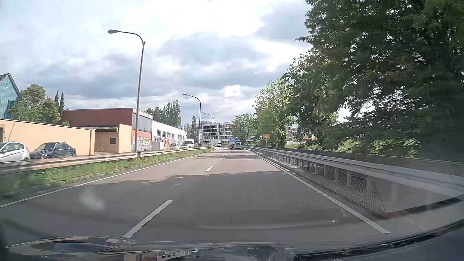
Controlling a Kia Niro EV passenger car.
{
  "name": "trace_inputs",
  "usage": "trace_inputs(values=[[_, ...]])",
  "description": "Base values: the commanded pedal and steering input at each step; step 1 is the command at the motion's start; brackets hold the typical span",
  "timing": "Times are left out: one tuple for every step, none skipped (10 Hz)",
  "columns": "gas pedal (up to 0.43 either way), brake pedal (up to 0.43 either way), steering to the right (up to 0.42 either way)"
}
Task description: Follow the waypoints while adhering to traffic rules and regulations
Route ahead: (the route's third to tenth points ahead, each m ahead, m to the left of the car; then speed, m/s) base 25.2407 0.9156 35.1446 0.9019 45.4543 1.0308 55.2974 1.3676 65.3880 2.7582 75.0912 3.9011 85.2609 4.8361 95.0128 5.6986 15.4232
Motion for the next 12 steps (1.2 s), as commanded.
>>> trace_inputs(values=[[0.000, 0.000, 0.003], [0.000, 0.000, 0.003], [0.000, 0.000, 0.003], [0.000, 0.000, 0.003], [0.000, 0.000, 0.003], [0.000, 0.000, 0.003], [0.000, 0.000, 0.003], [0.000, 0.000, 0.003], [0.000, 0.000, 0.003], [0.000, 0.000, 0.003], [0.000, 0.000, 0.003], [0.000, 0.000, 0.003]])
